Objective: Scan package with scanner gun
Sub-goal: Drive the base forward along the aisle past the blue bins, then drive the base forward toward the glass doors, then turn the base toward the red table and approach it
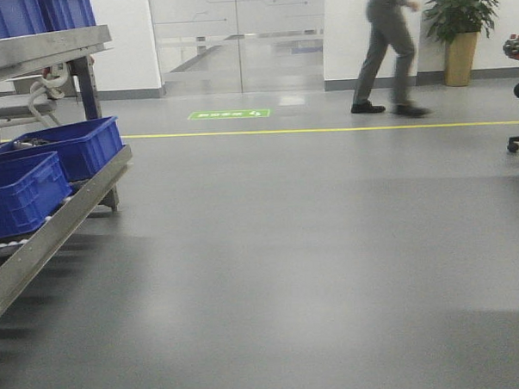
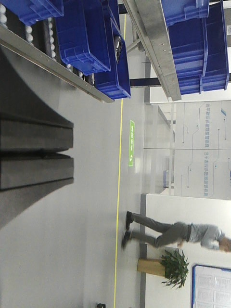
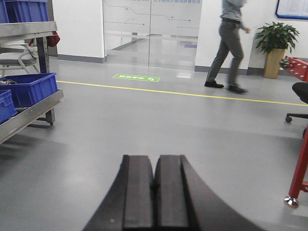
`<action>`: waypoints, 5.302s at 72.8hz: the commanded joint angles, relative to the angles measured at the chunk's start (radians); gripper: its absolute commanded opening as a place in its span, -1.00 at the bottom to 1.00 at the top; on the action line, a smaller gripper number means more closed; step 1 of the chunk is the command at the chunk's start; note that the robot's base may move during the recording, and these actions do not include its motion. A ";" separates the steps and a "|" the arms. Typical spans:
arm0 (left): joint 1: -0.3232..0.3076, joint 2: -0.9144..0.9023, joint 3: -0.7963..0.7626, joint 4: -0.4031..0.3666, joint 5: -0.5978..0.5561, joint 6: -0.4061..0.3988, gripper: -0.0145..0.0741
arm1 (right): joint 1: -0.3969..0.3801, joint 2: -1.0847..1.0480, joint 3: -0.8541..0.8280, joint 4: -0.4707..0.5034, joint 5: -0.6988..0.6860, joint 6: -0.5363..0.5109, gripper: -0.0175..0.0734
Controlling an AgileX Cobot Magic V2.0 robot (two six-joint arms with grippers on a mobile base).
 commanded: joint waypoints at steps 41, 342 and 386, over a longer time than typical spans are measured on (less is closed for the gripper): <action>-0.003 -0.004 -0.002 0.001 -0.019 -0.002 -0.92 | -0.006 -0.003 -0.001 -0.004 -0.016 -0.002 -0.98; -0.003 -0.004 -0.002 0.001 -0.019 -0.002 -0.92 | -0.006 -0.003 -0.001 -0.004 -0.016 -0.002 -0.98; -0.003 -0.004 -0.002 0.001 -0.019 -0.002 -0.92 | -0.006 -0.003 -0.001 -0.004 -0.016 -0.002 -0.98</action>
